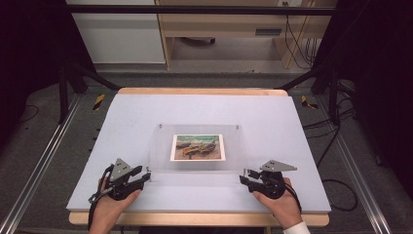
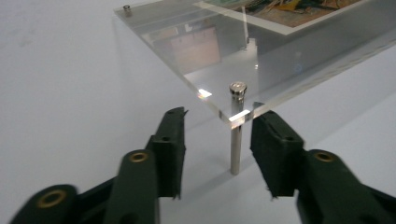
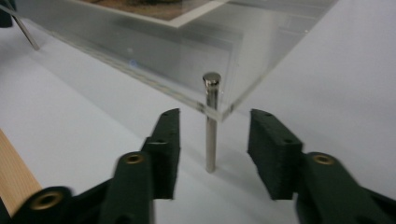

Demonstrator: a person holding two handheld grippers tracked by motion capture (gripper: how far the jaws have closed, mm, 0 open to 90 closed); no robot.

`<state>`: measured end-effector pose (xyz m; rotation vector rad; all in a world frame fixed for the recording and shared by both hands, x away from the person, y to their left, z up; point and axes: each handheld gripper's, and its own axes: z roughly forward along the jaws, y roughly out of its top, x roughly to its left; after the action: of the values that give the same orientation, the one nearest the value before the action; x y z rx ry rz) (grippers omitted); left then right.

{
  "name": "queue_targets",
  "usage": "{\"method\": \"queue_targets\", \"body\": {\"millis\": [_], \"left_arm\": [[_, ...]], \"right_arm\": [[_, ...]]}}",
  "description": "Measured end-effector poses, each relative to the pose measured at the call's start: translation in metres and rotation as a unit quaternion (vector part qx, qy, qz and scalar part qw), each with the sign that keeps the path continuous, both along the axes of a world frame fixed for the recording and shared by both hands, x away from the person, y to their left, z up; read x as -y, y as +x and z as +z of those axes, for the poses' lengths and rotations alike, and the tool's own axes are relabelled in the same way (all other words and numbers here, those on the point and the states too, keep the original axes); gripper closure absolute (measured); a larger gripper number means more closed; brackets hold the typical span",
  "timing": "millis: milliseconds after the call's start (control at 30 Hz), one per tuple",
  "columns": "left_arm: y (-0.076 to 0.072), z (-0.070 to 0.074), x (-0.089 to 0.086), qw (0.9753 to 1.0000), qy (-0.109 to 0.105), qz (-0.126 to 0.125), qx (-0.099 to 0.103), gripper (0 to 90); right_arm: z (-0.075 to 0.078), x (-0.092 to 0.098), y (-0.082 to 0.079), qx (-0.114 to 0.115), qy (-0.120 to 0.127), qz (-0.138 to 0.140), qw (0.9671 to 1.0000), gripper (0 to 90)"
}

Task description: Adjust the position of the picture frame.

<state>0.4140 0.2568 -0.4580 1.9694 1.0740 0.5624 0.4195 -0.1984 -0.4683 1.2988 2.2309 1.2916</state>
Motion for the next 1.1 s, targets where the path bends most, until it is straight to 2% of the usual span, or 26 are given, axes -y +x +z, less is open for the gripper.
{"method": "queue_targets", "body": {"millis": [33,67,100,133,167,233,267,333,433,600,667,800,867,967,1033,1100], "left_arm": [[0.000,0.000,0.000,1.0000,0.000,0.000,0.000,48.1],[-0.003,0.001,-0.003,1.0000,0.006,-0.003,0.000,48.1],[-0.004,0.002,-0.004,0.9999,0.009,-0.005,0.001,41.5],[-0.008,0.004,-0.006,0.9997,0.019,-0.010,0.009,39.1],[-0.011,0.005,-0.007,0.9997,0.018,-0.014,0.011,36.5],[-0.013,0.007,-0.008,0.9997,0.011,-0.016,0.016,29.5],[-0.016,0.010,-0.009,0.9996,-0.003,-0.018,0.023,27.3],[-0.016,0.013,-0.008,0.9993,-0.011,-0.018,0.032,23.3],[-0.015,0.014,-0.007,0.9992,-0.017,-0.014,0.034,19.4],[-0.013,0.019,-0.004,0.9979,-0.046,-0.011,0.045,15.1],[-0.009,0.022,-0.002,0.9976,-0.049,-0.008,0.048,14.6],[0.002,0.029,0.001,0.9970,-0.063,-0.003,0.045,14.1],[0.011,0.036,0.004,0.9967,-0.069,-0.001,0.044,14.2],[0.026,0.042,0.008,0.9970,-0.064,-0.001,0.044,14.5],[0.038,0.043,0.010,0.9977,-0.059,-0.005,0.033,14.2],[0.044,0.042,0.011,0.9970,-0.070,-0.001,0.033,14.2]], "right_arm": [[0.000,0.000,0.000,0.000,0.000,0.000,1.0000,50.9],[0.000,0.002,-0.002,-0.001,-0.007,0.002,1.0000,45.7],[0.002,0.005,-0.006,-0.001,-0.013,0.002,0.9999,37.3],[0.003,0.006,-0.008,-0.002,-0.013,-0.002,0.9999,34.6],[0.004,0.008,-0.010,0.002,-0.011,-0.002,0.9999,32.6],[0.006,0.009,-0.012,0.004,-0.008,-0.003,1.0000,30.8],[0.009,0.013,-0.015,0.015,-0.003,-0.008,0.9998,25.2],[0.012,0.017,-0.016,0.020,-0.001,-0.014,0.9997,22.9],[0.015,0.019,-0.015,0.025,0.004,-0.022,0.9994,21.1],[0.022,0.018,-0.009,0.046,0.025,-0.021,0.9984,17.3],[0.026,0.014,-0.005,0.058,0.024,-0.020,0.9978,17.4],[0.034,0.006,0.004,0.063,0.023,-0.019,0.9976,19.0],[0.041,0.000,0.011,0.064,0.014,-0.010,0.9978,20.4],[0.046,-0.006,0.023,0.056,0.009,-0.006,0.9984,22.2],[0.044,-0.008,0.033,0.043,0.008,-0.004,0.9990,22.0],[0.041,-0.009,0.041,0.033,0.009,-0.007,0.9994,21.6]]}}
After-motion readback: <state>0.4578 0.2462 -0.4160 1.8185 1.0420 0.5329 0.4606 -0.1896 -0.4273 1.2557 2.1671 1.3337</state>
